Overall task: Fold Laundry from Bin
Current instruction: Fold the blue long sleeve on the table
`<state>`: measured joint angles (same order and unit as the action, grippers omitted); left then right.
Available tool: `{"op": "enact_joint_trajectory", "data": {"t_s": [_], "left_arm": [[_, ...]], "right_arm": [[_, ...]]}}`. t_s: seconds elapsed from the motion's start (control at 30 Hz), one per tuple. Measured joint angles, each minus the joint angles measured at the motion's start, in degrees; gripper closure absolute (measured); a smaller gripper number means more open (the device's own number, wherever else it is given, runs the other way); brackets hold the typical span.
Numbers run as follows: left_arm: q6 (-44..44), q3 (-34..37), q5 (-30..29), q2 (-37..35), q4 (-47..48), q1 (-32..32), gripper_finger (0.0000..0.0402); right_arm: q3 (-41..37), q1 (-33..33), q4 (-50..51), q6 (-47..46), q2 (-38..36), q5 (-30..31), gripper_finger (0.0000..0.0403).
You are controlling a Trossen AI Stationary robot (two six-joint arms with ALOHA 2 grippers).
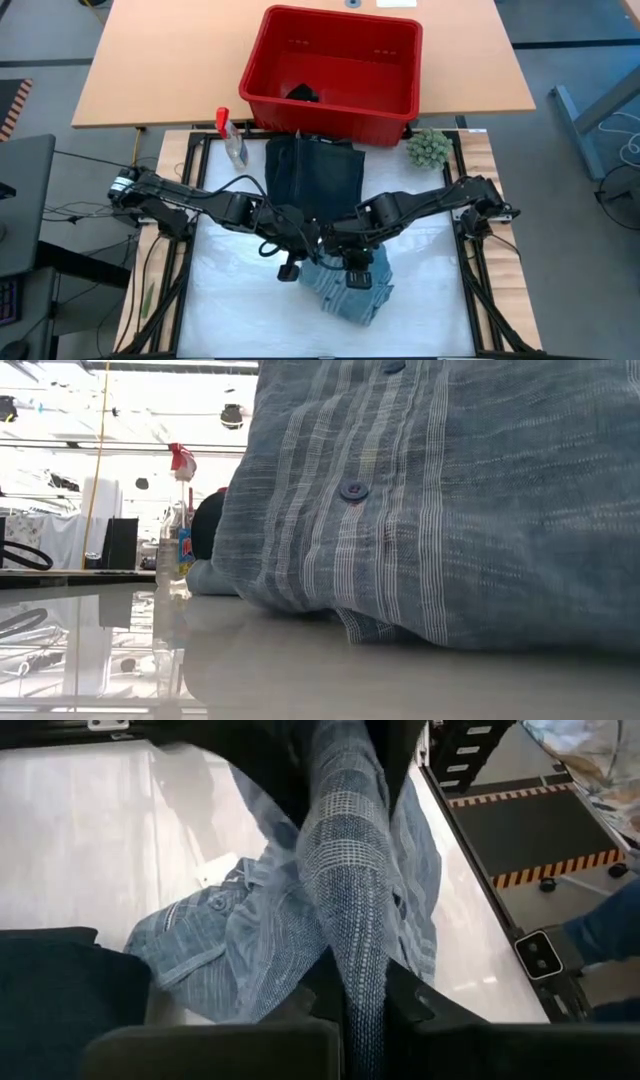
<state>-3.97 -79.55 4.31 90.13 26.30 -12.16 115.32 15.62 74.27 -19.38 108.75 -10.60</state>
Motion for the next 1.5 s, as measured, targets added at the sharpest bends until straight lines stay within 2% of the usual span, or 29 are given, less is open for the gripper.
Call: {"op": "enact_joint_trajectory", "data": {"t_s": [0.2,0.27,0.37,0.43,0.7,0.9,1.03,1.13,1.27,1.4,1.5], "left_arm": [[0.2,0.0,-0.3,0.0,0.3,0.0,0.0399],[0.5,0.0,-0.3,0.0,0.5,0.0,0.0400],[0.6,0.0,-0.3,0.0,0.5,0.0,0.0400],[1.1,0.0,-0.4,0.0,0.8,0.0,0.0401],[1.8,0.1,-0.6,0.0,1.9,0.1,0.0401],[1.8,0.0,-0.5,0.0,2.9,0.6,0.0401],[2.8,0.0,-0.7,-0.5,3.4,0.7,0.0401],[3.3,0.0,-1.2,-0.6,3.6,0.6,0.0401],[3.6,0.1,-1.2,-0.6,3.8,0.6,0.0401],[3.8,0.1,-1.2,-0.6,3.8,0.6,0.0401],[3.8,0.1,-1.2,-0.6,3.8,0.6,0.0401]], "right_arm": [[6.7,-1.3,13.0,-0.1,-0.6,-1.4,0.0144],[9.1,-1.6,15.9,-1.0,-0.5,-1.5,0.0124],[10.6,-2.1,14.9,-1.2,-2.4,-2.8,0.0110],[12.3,-2.1,15.5,-1.0,-3.7,-2.6,0.0108],[11.8,-0.1,15.1,-0.7,-7.4,5.1,0.0107],[4.0,2.4,14.8,-2.3,-6.6,7.9,0.0107],[-2.3,3.5,9.4,-3.1,-6.8,8.9,0.0107],[-5.6,4.1,9.0,-3.1,-6.9,9.8,0.0107],[-9.5,4.3,5.9,-2.7,-6.9,15.2,0.0107],[-12.9,4.5,2.2,-2.9,-7.0,15.1,0.0109],[-14.6,5.2,-0.4,-3.0,-7.0,13.7,0.0130]]}}
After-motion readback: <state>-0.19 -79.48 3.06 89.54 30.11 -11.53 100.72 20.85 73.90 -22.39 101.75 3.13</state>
